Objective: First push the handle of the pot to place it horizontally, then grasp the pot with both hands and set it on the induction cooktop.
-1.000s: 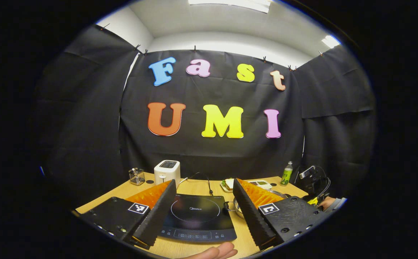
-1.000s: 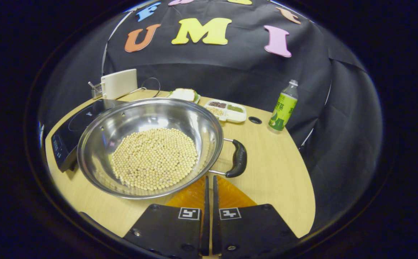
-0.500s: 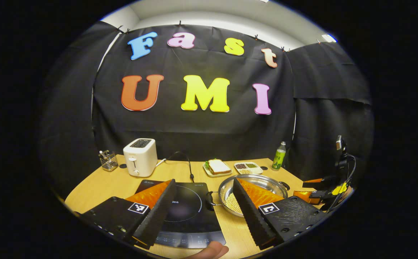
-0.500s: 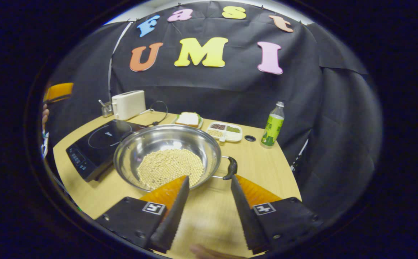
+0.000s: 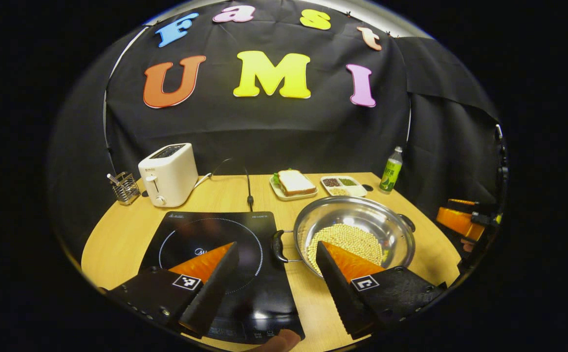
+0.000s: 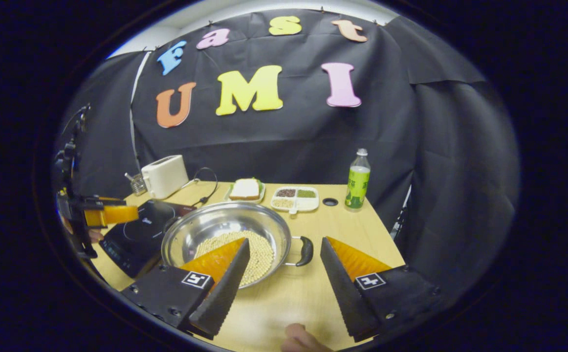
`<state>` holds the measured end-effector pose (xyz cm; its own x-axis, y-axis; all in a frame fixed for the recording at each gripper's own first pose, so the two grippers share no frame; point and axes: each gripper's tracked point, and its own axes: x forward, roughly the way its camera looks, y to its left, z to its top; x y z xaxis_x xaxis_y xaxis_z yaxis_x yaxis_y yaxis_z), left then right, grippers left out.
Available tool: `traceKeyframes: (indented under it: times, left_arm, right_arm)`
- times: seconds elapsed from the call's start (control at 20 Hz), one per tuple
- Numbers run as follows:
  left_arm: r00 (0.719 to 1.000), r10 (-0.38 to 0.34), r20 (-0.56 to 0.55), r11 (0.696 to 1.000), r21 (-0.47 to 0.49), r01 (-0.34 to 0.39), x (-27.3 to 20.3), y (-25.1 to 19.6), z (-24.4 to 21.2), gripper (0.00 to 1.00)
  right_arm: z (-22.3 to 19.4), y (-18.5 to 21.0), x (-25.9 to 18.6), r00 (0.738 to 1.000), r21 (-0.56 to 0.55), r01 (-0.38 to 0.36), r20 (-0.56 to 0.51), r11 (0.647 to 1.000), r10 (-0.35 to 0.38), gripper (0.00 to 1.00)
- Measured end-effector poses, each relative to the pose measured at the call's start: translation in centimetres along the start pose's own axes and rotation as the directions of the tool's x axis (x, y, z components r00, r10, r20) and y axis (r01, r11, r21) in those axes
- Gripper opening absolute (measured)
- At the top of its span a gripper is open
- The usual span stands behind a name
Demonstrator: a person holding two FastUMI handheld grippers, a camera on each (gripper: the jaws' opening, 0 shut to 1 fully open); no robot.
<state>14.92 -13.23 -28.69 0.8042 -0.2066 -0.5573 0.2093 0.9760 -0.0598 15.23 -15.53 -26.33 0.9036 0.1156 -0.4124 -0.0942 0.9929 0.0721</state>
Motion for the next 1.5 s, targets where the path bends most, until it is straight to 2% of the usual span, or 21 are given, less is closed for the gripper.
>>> traceKeyframes:
  times: [0.25, 0.35, 0.4, 0.45, 0.5, 0.55, 0.65, 0.75, 0.8, 0.9, 1.0, 1.05, 1.1, 1.15, 1.2, 1.25, 1.3, 1.4, 1.45, 1.5]
  left_arm:
    - [0.991, -0.011, -0.13, 1.0, -0.003, 0.01, 4.1, -1.1, -2.6, 0.95]
    - [0.988, 0.017, -0.153, 1.0, 0.01, -0.016, 5.6, -0.7, -3.2, 0.95]
    - [0.987, 0.012, -0.162, 1.0, 0.007, -0.011, 6.3, -0.7, -3.4, 0.95]
    - [0.984, 0.01, -0.18, 1.0, -0.01, -0.012, 7.0, -0.7, -3.6, 0.95]
    - [0.98, 0.005, -0.196, 1.0, -0.028, -0.01, 7.5, -0.8, -3.8, 0.84]
    - [0.979, 0.001, -0.206, 0.999, -0.039, -0.009, 8.1, -0.8, -3.9, 0.95]
    - [0.974, 0.007, -0.226, 0.999, -0.035, -0.015, 9.0, -0.6, -4.0, 0.95]
    - [0.97, -0.016, -0.244, 0.998, -0.058, 0.002, 9.6, -1.2, -4.1, 0.89]
    - [0.972, -0.009, -0.234, 0.998, -0.06, -0.005, 9.8, -1.1, -3.6, 0.78]
    - [0.97, -0.001, -0.242, 0.997, -0.073, -0.017, 10.4, -1.3, -3.6, 0.7]
    - [0.967, 0.003, -0.254, 0.997, -0.068, -0.021, 10.7, -1.5, -3.5, 0.66]
    - [0.965, 0.005, -0.261, 0.998, -0.063, -0.022, 10.8, -1.4, -3.6, 0.72]
    - [0.964, 0.006, -0.266, 0.998, -0.059, -0.023, 10.7, -1.4, -3.6, 0.61]
    - [0.963, 0.004, -0.271, 0.999, -0.049, -0.017, 10.7, -1.5, -3.6, 0.72]
    - [0.963, 0.004, -0.27, 0.999, -0.04, -0.016, 11.1, -1.4, -3.9, 0.7]
    - [0.963, 0.0, -0.271, 0.999, -0.038, -0.011, 10.7, -1.5, -3.7, 0.6]
    - [0.962, -0.001, -0.272, 0.999, -0.031, -0.008, 10.7, -1.4, -3.6, 0.7]
    - [0.962, 0.002, -0.271, 1.0, -0.02, -0.008, 10.5, -1.2, -3.6, 0.68]
    - [0.961, 0.001, -0.278, 1.0, -0.018, -0.007, 10.5, -1.2, -3.7, 0.65]
    - [0.96, 0.002, -0.279, 1.0, -0.016, -0.007, 10.3, -1.1, -3.8, 0.56]
  right_arm:
    - [-0.2, -0.9, 3.9, 0.999, -0.015, 0.02, -0.03, 1.0, -0.021, 0.92]
    - [-1.3, -0.9, 5.8, 0.998, 0.0, 0.009, -0.062, 1.0, -0.009, 0.94]
    - [-1.9, -1.1, 6.8, 0.997, 0.005, 0.008, -0.081, 1.0, -0.008, 0.92]
    - [-2.6, -1.3, 7.9, 0.995, 0.018, 0.006, -0.104, 1.0, -0.004, 0.94]
    - [-3.4, -1.6, 8.8, 0.992, 0.036, 0.009, -0.126, 0.999, -0.004, 0.93]
    - [-4.3, -1.7, 9.6, 0.988, 0.046, 0.011, -0.157, 0.999, -0.004, 0.93]
    - [-5.3, -1.9, 10.6, 0.981, 0.054, 0.006, -0.195, 0.999, 0.004, 0.92]
    - [-6.0, -1.9, 11.2, 0.976, 0.063, 0.002, -0.219, 0.998, 0.012, 0.92]
    - [-6.5, -1.9, 11.4, 0.97, 0.064, -0.001, -0.242, 0.998, 0.017, 0.92]
    - [-6.6, -1.7, 11.7, 0.965, 0.067, -0.006, -0.263, 0.998, 0.023, 0.88]
    - [-6.7, -1.9, 12.2, 0.96, 0.065, 0.003, -0.28, 0.998, 0.015, 0.85]
    - [-6.9, -2.0, 12.5, 0.956, 0.065, 0.011, -0.294, 0.998, 0.008, 0.79]
    - [-7.2, -2.2, 12.5, 0.949, 0.072, 0.027, -0.316, 0.997, -0.003, 0.84]
    - [-7.3, -2.2, 12.6, 0.943, 0.115, 0.047, -0.333, 0.992, -0.006, 0.83]
    - [-7.5, -1.9, 12.3, 0.934, 0.163, 0.069, -0.356, 0.984, -0.007, 0.78]
    - [-7.7, -2.0, 12.7, 0.929, 0.182, 0.078, -0.369, 0.98, -0.005, 0.67]
    - [-7.5, -2.0, 12.5, 0.927, 0.178, 0.08, -0.376, 0.981, -0.008, 0.65]
    - [-7.7, -1.6, 12.1, 0.923, 0.184, 0.088, -0.384, 0.979, -0.011, 0.64]
    - [-7.8, -1.4, 11.9, 0.921, 0.186, 0.092, -0.389, 0.978, -0.012, 0.62]
    - [-7.8, -1.3, 11.4, 0.919, 0.182, 0.095, -0.394, 0.979, -0.016, 0.61]
